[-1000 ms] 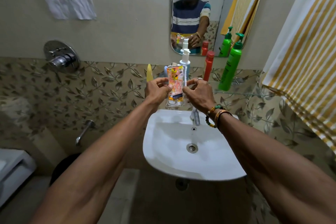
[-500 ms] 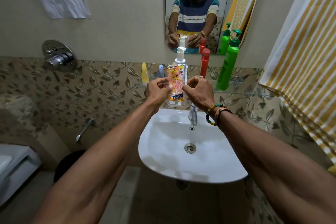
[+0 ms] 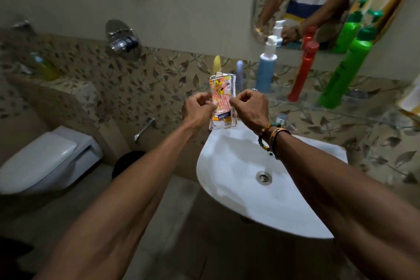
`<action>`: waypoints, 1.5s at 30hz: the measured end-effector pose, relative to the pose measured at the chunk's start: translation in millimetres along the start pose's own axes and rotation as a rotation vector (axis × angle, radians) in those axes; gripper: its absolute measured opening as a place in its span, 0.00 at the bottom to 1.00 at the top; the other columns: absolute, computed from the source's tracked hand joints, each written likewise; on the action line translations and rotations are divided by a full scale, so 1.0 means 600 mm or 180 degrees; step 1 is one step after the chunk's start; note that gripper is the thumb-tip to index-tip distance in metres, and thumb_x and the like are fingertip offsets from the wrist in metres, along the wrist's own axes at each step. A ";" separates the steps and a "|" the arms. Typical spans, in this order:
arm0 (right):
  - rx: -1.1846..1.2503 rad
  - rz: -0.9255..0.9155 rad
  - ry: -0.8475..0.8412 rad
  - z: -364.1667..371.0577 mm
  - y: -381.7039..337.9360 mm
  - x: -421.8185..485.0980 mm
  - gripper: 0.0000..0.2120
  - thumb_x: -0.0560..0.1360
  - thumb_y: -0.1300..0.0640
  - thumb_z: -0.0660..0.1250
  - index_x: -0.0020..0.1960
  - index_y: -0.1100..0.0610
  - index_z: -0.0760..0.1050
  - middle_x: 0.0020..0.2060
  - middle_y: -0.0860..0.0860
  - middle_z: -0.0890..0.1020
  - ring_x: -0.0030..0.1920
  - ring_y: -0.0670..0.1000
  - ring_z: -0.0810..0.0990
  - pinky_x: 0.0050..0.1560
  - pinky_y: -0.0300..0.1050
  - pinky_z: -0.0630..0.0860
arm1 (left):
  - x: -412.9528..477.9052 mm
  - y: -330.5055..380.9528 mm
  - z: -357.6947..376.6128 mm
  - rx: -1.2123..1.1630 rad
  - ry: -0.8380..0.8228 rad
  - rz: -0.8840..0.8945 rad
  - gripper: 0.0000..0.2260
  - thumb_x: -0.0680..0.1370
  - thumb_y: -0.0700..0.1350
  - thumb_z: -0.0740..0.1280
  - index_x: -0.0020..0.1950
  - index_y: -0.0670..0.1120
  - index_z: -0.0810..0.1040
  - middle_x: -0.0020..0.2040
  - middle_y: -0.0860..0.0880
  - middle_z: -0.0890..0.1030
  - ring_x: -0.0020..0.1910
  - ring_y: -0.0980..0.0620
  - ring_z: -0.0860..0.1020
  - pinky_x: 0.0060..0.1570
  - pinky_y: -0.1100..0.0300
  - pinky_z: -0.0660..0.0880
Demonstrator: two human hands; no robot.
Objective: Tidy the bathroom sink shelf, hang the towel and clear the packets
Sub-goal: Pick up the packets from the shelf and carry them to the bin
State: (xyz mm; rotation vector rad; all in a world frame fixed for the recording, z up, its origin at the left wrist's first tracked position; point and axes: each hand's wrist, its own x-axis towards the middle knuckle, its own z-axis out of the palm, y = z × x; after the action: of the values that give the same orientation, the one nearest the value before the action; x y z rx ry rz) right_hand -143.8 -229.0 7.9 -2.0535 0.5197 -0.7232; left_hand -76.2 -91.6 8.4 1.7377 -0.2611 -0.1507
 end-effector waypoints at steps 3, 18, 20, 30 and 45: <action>0.0120 -0.0060 -0.0211 0.054 -0.009 -0.006 0.09 0.68 0.51 0.73 0.31 0.52 0.77 0.29 0.45 0.80 0.33 0.49 0.80 0.38 0.49 0.81 | -0.003 -0.024 -0.049 -0.0013 0.0245 -0.0118 0.15 0.76 0.32 0.71 0.62 0.36 0.79 0.48 0.43 0.83 0.48 0.46 0.82 0.52 0.52 0.81; 0.0393 -0.0614 -0.1301 0.250 -0.157 -0.125 0.09 0.70 0.54 0.71 0.37 0.59 0.81 0.33 0.52 0.83 0.33 0.52 0.80 0.38 0.50 0.80 | -0.102 -0.076 -0.321 -0.0230 0.1216 -0.0446 0.11 0.73 0.35 0.74 0.53 0.46 0.81 0.48 0.47 0.85 0.47 0.50 0.83 0.50 0.52 0.82; 0.0392 -0.0693 -0.1455 0.271 -0.185 -0.151 0.09 0.71 0.54 0.71 0.38 0.60 0.81 0.33 0.53 0.84 0.36 0.56 0.83 0.39 0.53 0.82 | -0.126 -0.075 -0.361 -0.0239 0.1376 -0.0496 0.13 0.73 0.34 0.73 0.56 0.42 0.81 0.51 0.44 0.85 0.48 0.48 0.83 0.49 0.53 0.82; 0.0228 -0.1223 -0.1771 0.346 -0.276 -0.251 0.05 0.72 0.52 0.70 0.40 0.52 0.81 0.34 0.48 0.83 0.36 0.50 0.82 0.36 0.44 0.79 | -0.219 -0.090 -0.497 -0.0264 0.1782 -0.0585 0.11 0.72 0.36 0.74 0.53 0.46 0.82 0.47 0.45 0.86 0.41 0.48 0.83 0.43 0.54 0.83; 0.0560 -0.2087 -0.3113 0.525 -0.431 -0.387 0.11 0.71 0.51 0.70 0.50 0.55 0.81 0.39 0.54 0.86 0.40 0.53 0.84 0.44 0.49 0.81 | -0.357 -0.121 -0.697 -0.0393 0.3399 -0.0742 0.14 0.72 0.34 0.74 0.57 0.39 0.81 0.44 0.44 0.83 0.43 0.47 0.82 0.48 0.48 0.82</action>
State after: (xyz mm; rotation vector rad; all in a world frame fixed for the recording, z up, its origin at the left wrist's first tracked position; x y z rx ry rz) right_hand -84.4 236.1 14.9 -2.1042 -0.7639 -0.0315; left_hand -173.8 373.9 4.3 1.5006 0.7153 0.5768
